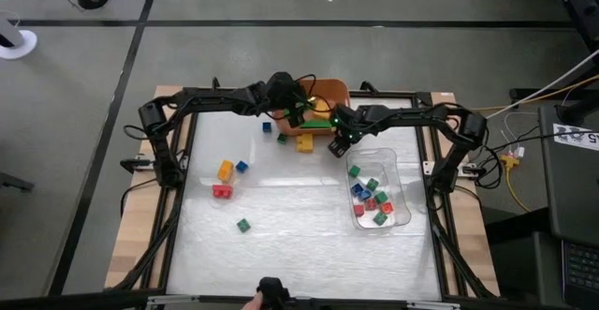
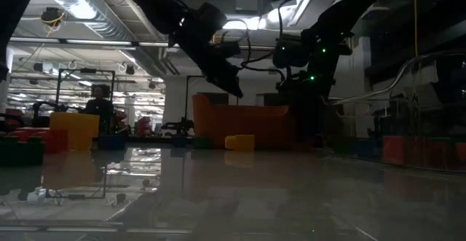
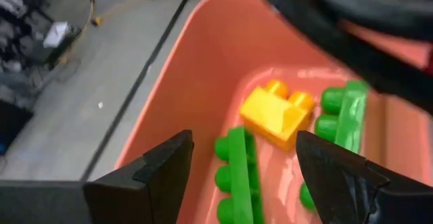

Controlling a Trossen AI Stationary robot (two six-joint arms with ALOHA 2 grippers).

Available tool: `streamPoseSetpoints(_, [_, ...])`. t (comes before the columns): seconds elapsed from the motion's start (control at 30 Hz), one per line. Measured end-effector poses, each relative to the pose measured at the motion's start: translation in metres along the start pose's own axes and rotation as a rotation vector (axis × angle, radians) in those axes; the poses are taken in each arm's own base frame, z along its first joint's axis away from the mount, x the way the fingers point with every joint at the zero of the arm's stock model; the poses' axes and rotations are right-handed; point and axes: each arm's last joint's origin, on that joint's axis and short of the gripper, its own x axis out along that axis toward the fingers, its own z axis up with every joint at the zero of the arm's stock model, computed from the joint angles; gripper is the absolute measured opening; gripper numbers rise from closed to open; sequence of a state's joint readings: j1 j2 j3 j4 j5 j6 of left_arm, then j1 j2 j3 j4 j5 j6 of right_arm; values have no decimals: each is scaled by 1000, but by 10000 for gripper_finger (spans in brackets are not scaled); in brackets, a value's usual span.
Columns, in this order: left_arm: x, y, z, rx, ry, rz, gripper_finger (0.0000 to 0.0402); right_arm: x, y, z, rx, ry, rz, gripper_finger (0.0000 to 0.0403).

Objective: Sort blocks by size
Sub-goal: Put the small red block into the transparent bin

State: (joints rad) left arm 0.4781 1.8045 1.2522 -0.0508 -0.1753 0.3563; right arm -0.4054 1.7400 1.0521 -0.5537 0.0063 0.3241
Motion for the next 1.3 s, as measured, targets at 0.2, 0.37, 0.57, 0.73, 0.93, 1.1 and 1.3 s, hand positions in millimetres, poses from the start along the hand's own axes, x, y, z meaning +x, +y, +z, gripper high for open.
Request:
streamPoseSetpoints(0.2, [-30,-1,18,26,-64,-5,249,-22,1,1,-37,-46,54,133])
streamPoseSetpoints(0.37, [-59,-8,27,37,-62,-43,249,-47,1,-2,-75,-89,85,137])
streamPoseSetpoints(0.57, [-77,-30,27,9,11,-125,249,-83,1,-8,-137,-163,171,136])
streamPoseSetpoints(0.73, [-86,-55,17,21,155,-209,249,-114,10,-20,-210,-216,283,137])
streamPoseSetpoints(0.93, [-100,-77,0,-96,383,-251,249,-139,38,-51,-347,-193,337,138])
streamPoseSetpoints(1.1, [-118,-92,-17,-101,612,-256,249,-145,64,-83,-461,-111,288,139])
streamPoseSetpoints(1.3, [-134,-100,-29,-187,799,-193,249,-149,84,-119,-465,-40,159,139])
